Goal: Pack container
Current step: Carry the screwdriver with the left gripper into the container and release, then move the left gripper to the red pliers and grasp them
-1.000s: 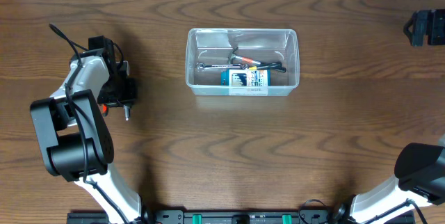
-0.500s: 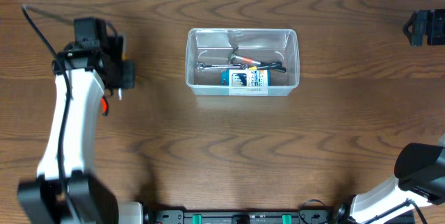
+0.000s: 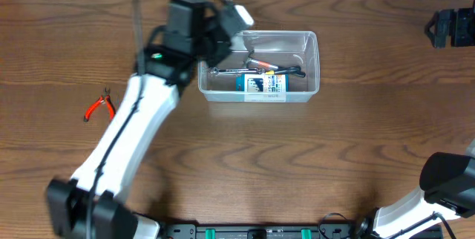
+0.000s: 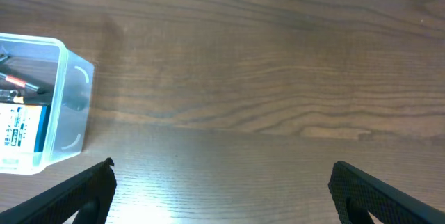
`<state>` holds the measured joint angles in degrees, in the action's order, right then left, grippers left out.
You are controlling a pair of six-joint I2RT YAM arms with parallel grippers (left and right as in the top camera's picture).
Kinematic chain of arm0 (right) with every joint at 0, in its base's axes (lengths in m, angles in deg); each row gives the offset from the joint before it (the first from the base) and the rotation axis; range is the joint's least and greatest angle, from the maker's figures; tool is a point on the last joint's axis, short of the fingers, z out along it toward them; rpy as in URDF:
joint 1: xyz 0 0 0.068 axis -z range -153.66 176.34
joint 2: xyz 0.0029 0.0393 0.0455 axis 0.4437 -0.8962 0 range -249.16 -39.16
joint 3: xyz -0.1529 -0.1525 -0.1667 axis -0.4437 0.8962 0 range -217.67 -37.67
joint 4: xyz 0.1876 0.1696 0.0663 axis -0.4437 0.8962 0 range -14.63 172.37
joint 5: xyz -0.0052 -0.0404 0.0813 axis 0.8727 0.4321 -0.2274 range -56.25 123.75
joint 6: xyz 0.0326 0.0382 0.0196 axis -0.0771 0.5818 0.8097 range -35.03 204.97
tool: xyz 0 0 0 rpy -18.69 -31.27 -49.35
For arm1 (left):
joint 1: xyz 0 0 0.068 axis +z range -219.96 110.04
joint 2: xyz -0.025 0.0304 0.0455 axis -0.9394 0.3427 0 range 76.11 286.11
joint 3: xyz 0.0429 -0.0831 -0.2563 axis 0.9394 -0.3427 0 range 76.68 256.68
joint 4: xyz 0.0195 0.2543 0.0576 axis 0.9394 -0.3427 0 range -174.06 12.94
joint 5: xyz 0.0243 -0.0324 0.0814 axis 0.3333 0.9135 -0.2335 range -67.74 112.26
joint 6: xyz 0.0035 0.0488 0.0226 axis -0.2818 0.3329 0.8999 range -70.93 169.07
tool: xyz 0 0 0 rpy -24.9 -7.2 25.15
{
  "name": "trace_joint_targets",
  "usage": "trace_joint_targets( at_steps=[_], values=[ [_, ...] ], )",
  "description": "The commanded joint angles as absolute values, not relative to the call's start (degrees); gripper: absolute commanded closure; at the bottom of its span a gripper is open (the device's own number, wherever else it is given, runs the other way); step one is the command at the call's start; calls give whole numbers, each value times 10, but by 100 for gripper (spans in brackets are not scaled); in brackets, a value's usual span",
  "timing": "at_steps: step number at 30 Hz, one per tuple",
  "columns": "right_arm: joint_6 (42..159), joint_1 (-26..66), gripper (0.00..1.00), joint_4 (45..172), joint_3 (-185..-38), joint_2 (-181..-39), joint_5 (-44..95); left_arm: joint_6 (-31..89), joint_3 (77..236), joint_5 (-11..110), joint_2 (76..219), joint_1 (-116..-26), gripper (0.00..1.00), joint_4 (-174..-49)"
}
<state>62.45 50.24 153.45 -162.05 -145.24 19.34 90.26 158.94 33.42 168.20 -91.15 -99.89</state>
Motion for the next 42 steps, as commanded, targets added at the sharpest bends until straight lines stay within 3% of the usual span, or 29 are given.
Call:
trace_joint_targets(
  at_steps=[1, 10, 20, 24, 26, 27, 33, 42],
  values=[
    [631, 499, 1, 1534, -1623, -1452, 185, 956, 1593, 362, 1747, -938, 94, -969],
    [631, 499, 1, 1534, -1623, -1452, 185, 955, 1593, 362, 1900, -962, 94, -980],
    [631, 499, 1, 1534, -1623, -1452, 185, 953, 1593, 359, 1934, -955, 93, -980],
    [631, 499, 1, 1534, -1623, -1452, 185, 938, 1593, 357, 1933, -955, 45, -983],
    [631, 499, 1, 1535, -1623, -1452, 185, 925, 1593, 352, 1932, -955, 16, -984],
    [631, 499, 1, 1535, -1623, -1452, 185, 916, 1593, 346, 1931, -955, 11, -985],
    [631, 499, 1, 1534, -1623, -1452, 185, 863, 1593, 314, 1882, -954, 0, -1008],
    [631, 499, 1, 1533, -1623, -1452, 185, 774, 1594, 212, 1640, -884, 2, -1147]
  ],
)
